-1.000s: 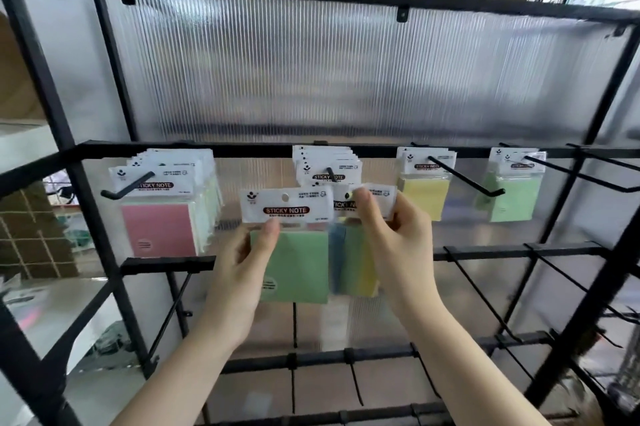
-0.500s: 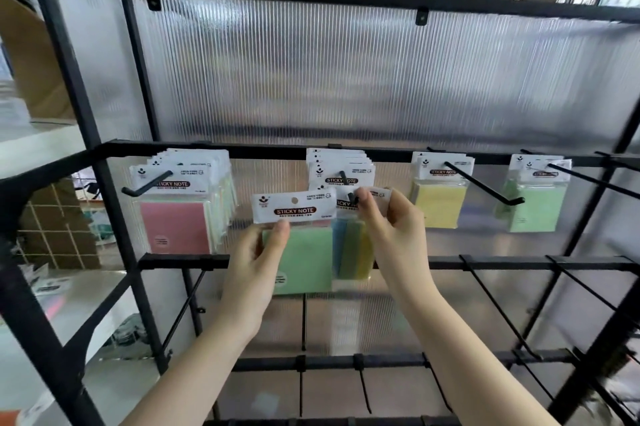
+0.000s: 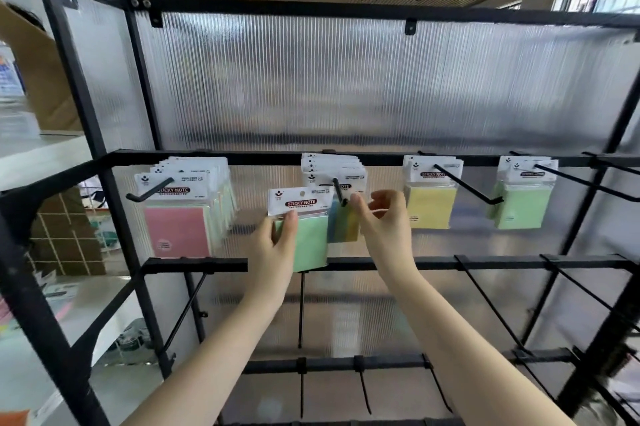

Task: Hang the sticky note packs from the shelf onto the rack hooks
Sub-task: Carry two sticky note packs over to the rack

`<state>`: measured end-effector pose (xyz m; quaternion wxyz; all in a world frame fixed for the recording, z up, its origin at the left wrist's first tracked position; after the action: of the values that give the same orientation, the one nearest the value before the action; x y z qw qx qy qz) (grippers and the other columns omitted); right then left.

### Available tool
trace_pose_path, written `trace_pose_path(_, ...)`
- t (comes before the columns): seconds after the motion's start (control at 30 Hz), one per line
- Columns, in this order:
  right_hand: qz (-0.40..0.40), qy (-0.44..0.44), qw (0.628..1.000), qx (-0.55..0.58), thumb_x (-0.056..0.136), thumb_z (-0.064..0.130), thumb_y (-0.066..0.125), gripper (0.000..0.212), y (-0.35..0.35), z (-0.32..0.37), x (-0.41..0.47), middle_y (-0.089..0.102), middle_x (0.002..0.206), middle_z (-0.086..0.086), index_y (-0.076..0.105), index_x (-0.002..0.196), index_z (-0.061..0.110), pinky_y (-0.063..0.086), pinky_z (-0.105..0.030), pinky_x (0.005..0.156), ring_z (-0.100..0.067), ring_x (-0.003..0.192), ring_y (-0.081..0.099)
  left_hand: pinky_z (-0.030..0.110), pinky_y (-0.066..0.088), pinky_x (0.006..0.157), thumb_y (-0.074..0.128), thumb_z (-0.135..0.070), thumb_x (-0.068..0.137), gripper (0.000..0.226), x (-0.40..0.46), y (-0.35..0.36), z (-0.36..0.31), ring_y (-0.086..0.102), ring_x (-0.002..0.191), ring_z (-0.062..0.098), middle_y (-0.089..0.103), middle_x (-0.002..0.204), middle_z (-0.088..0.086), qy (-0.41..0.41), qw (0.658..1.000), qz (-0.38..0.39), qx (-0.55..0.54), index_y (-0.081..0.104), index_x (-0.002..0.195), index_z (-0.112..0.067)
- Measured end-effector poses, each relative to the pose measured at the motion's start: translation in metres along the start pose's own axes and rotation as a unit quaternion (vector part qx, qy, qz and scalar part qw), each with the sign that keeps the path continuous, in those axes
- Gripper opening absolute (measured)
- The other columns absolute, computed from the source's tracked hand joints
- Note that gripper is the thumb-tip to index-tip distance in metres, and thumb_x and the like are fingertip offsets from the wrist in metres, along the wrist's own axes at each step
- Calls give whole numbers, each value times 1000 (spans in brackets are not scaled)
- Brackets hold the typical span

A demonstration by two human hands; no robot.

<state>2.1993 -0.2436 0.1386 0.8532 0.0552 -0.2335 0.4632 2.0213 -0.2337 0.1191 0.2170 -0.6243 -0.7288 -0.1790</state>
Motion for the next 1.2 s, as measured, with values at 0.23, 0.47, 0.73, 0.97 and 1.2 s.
trace_pose_path(0.23, 66, 30, 997, -20, 99, 35, 47, 20, -35, -27, -21, 63, 82, 0, 54, 87, 21, 50, -35, 70, -20, 77, 60, 8, 42, 50, 48, -47, 85, 35, -50, 24, 0, 62, 69, -4, 66, 86, -5, -50, 997, -3, -63, 60, 95, -16)
trace_pose_path(0.47, 109, 51, 991, 63, 100, 33, 44, 24, -98, -32, -45, 68, 85, 2, 62, 94, 18, 51, -35, 74, -16, 80, 64, 8, 38, 51, 53, -32, 93, 18, -86, 92, -18, 56, 59, -7, 62, 70, -10, -91, 991, 59, -73, 61, 80, -21)
trace_pose_path(0.73, -9, 25, 999, 44, 96, 31, 54, 26, -186, -21, -48, 66, 85, -14, 61, 89, 7, 42, -26, 66, -10, 73, 54, 5, 42, 63, 50, -47, 85, 28, -120, 179, -59, 61, 75, -7, 68, 83, -11, -76, 971, 195, -118, 64, 94, -24)
trace_pose_path(0.97, -173, -52, 983, 27, 97, 24, 53, 28, -244, -9, -31, 56, 68, -5, 51, 76, 5, 37, -19, 56, -6, 60, 45, 15, 47, 71, 57, -43, 91, 17, -108, 240, -97, 63, 83, 5, 69, 89, -11, -38, 939, 302, -158, 63, 97, -28)
trace_pose_path(1.2, -244, -108, 964, 16, 94, 19, 59, 44, -278, 0, -1, 43, 50, 17, 43, 56, 33, 30, -11, 48, 1, 48, 35, 9, 45, 71, 60, -33, 90, 17, -80, 288, -138, 60, 73, -4, 68, 77, -18, 40, 933, 306, -185, 64, 89, -16)
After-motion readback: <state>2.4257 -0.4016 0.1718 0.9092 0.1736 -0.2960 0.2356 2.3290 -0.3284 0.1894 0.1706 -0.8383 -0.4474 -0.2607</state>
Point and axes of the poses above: each hand's wrist, its own x-axis towards the middle knuckle, its own y-axis out of the palm, z = x × y, the point moved 4 cm from there along x, towards the middle knuckle
